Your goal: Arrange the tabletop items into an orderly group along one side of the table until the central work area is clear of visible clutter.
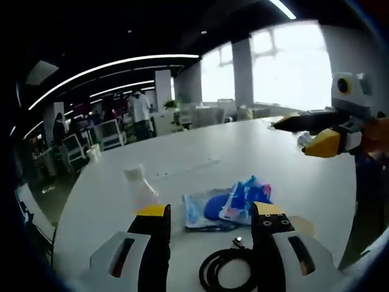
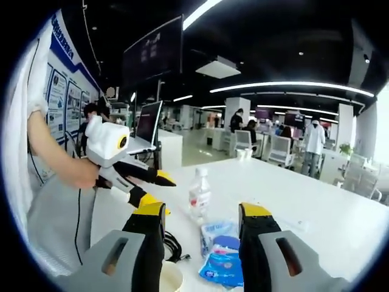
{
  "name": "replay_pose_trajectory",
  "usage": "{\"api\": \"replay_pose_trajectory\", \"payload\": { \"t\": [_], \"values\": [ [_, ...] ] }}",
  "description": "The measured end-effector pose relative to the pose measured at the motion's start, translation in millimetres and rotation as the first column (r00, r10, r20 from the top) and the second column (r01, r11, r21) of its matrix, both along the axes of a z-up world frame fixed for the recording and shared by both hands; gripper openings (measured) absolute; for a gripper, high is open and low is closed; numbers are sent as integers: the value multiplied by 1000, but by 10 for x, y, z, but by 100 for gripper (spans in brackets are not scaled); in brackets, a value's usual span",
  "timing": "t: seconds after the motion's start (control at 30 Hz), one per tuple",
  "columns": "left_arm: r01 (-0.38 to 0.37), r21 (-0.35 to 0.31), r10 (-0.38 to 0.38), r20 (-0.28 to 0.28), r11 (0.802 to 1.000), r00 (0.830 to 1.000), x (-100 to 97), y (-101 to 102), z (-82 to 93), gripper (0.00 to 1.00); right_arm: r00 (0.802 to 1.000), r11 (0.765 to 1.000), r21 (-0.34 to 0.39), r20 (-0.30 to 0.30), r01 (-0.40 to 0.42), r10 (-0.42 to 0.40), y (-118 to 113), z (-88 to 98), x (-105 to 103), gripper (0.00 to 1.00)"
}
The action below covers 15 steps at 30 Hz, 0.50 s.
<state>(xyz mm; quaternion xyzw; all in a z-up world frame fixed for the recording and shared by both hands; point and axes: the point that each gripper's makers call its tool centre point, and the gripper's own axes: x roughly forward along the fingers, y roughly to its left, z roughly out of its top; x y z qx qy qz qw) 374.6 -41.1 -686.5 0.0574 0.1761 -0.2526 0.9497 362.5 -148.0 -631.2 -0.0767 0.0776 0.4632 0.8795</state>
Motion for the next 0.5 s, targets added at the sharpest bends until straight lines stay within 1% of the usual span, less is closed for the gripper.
{"api": "replay_pose_trajectory", "payload": {
  "t": [0.07,0.13,0.3,0.47,0.5],
  "values": [
    [-5,-20,5,-19,1000,1000,15,-33,-23,47,1000,1000,-11,-3,3,-3,-53,-24,43,45],
    [-4,-25,3,-37,1000,999,20,-77,-53,47,1000,1000,-12,-7,16,-16,-122,-44,93,45],
    [11,-17,-13,-66,1000,998,23,-174,-119,48,998,999,-18,-29,47,-48,-268,-153,194,45],
    [8,-26,-11,-121,1000,993,47,-233,-237,47,996,998,-30,-55,63,-65,-366,-278,256,45],
    [9,-29,-13,-142,1000,990,48,-259,-280,47,995,997,-30,-64,73,-74,-405,-313,283,44]
  ]
}}
